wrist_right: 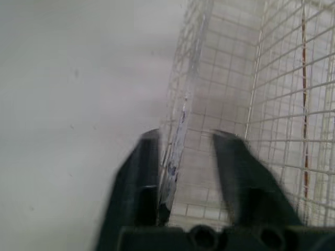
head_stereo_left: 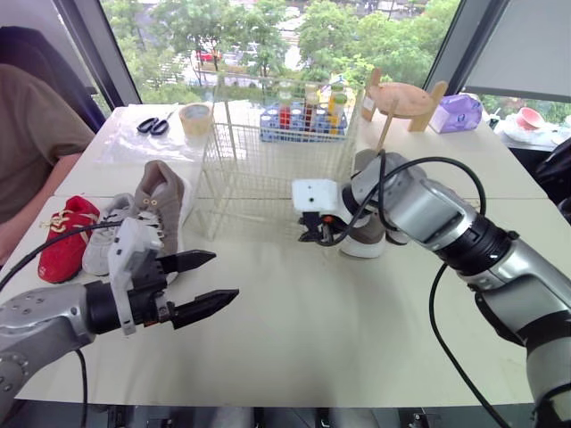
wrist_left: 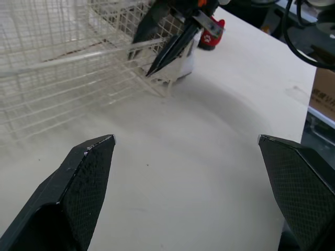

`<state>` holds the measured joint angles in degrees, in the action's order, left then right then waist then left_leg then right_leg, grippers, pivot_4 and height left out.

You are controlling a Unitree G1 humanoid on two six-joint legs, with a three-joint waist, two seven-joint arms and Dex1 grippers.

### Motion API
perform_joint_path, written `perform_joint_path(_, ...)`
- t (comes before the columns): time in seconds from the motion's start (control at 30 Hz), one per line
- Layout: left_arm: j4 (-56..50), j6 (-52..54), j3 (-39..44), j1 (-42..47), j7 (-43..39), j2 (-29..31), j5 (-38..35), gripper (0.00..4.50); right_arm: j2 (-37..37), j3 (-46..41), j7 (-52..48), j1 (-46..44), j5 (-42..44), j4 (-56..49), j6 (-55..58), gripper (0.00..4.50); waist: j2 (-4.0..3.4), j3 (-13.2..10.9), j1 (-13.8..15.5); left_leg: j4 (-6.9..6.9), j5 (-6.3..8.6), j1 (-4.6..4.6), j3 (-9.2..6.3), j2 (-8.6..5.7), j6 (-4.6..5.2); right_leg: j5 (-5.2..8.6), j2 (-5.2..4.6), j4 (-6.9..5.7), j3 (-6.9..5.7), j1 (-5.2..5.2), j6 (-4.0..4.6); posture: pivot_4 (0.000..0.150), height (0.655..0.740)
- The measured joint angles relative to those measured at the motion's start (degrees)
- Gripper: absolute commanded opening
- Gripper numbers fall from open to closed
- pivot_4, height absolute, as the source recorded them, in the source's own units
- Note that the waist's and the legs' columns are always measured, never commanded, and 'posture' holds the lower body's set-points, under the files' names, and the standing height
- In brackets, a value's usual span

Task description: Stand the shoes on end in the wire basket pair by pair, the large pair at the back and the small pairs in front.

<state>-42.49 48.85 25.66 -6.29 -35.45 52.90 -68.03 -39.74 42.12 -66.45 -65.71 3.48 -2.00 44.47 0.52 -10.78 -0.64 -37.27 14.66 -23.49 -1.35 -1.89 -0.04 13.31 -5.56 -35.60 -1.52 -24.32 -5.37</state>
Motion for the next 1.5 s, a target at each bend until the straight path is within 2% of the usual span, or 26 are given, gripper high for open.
perform_joint_path(0.03,-0.1,-0.3,-0.4,-0.1,0.3,-0.4,0.2,4.5,0.0,0.0,0.2,0.2,-1.0,0.3,0.1,0.07,0.0,0.0,0.0,-0.02,-0.01,0.0,0.0,0.0,-0.01,0.0,0.0,-0.03,0.0,0.0,0.0,0.15,0.74)
perform_joint_path(0.3,0.4,-1.8,-2.7,0.3,0.6,-1.6,4.5,4.5,-1.0,-1.6,-2.2,2.4,-5.9,1.8,-10.1,0.07,-0.01,0.0,-0.1,-0.02,-0.05,0.04,-0.02,-0.05,-0.07,-0.03,0.02,-0.32,0.05,-0.11,-0.07,0.15,0.74)
perform_joint_path(0.7,1.2,-2.2,-5.9,0.2,0.5,-2.7,7.7,4.5,2.4,-3.3,-4.8,2.5,-6.8,0.1,-3.5,0.07,-0.01,0.0,-0.3,-0.01,-0.06,0.06,-0.03,-0.03,-0.09,-0.03,0.03,-0.44,0.05,-0.17,-0.09,0.15,0.74)
perform_joint_path(0.8,1.4,-2.2,-7.0,0.4,0.5,-3.7,8.1,4.5,3.9,-3.6,-4.8,2.4,-7.2,0.5,-4.3,1.01,-0.01,0.0,-0.4,-0.01,-0.07,0.06,-0.04,-0.01,-0.11,-0.03,0.04,-0.47,0.05,-0.18,-0.09,0.15,0.74)
perform_joint_path(0.93,1.4,-2.2,-7.0,0.6,0.7,-4.0,8.5,4.5,4.2,-4.1,-5.1,2.3,-7.6,0.5,-5.4,3.04,-0.01,0.0,-0.1,-0.03,-0.07,0.06,-0.04,-0.04,-0.11,-0.03,0.01,-0.47,0.05,-0.16,-0.09,0.15,0.74)
perform_joint_path(0.97,1.4,-2.2,-7.0,0.6,0.7,-4.2,8.5,4.5,4.7,-4.8,-4.9,2.3,-7.5,0.4,-4.7,3.42,0.0,0.0,-0.1,-0.03,-0.07,0.06,-0.04,-0.05,-0.12,-0.03,0.01,-0.47,0.05,-0.16,-0.09,0.15,0.74)
perform_joint_path(1.1,1.5,-1.9,-7.0,2.2,0.7,-4.4,7.0,4.5,7.3,-13.9,-3.1,-0.6,-2.7,-0.8,4.7,3.42,-0.02,0.0,0.0,-0.03,-0.09,0.05,-0.09,-0.04,-0.13,-0.04,0.01,-0.5,0.04,-0.18,-0.09,0.15,0.74)
perform_joint_path(1.2,2.0,-1.0,-6.9,2.9,1.6,-4.8,3.3,4.5,7.2,-27.2,1.4,-2.6,2.0,-3.3,15.1,3.42,0.01,0.0,0.3,-0.03,-0.08,0.04,-0.15,-0.06,-0.14,-0.03,-0.03,-0.45,0.02,-0.13,-0.08,0.15,0.74)
perform_joint_path(1.27,2.7,-0.4,-6.9,4.4,3.3,-5.8,0.5,4.5,7.4,-36.7,5.3,-1.3,4.5,-5.4,19.9,3.99,0.07,0.0,0.5,-0.04,-0.08,0.04,-0.17,-0.08,-0.14,-0.03,-0.06,-0.44,0.01,-0.09,-0.08,0.15,0.74)
perform_joint_path(1.33,3.7,-0.2,-7.0,5.9,5.3,-7.0,-2.6,4.5,9.3,-46.7,10.2,3.1,6.6,-9.1,21.5,4.47,0.14,0.1,0.8,-0.05,-0.08,0.05,-0.16,-0.08,-0.13,-0.03,-0.06,-0.45,0.02,-0.07,-0.08,0.15,0.74)
perform_joint_path(1.5,4.2,1.0,-11.5,9.1,8.5,-8.9,-5.3,4.5,15.3,-60.4,25.3,21.7,5.8,-19.9,21.6,4.47,0.13,0.1,1.3,-0.02,-0.09,0.05,-0.12,-0.09,-0.12,-0.04,-0.04,-0.52,0.05,-0.11,-0.09,0.15,0.74)
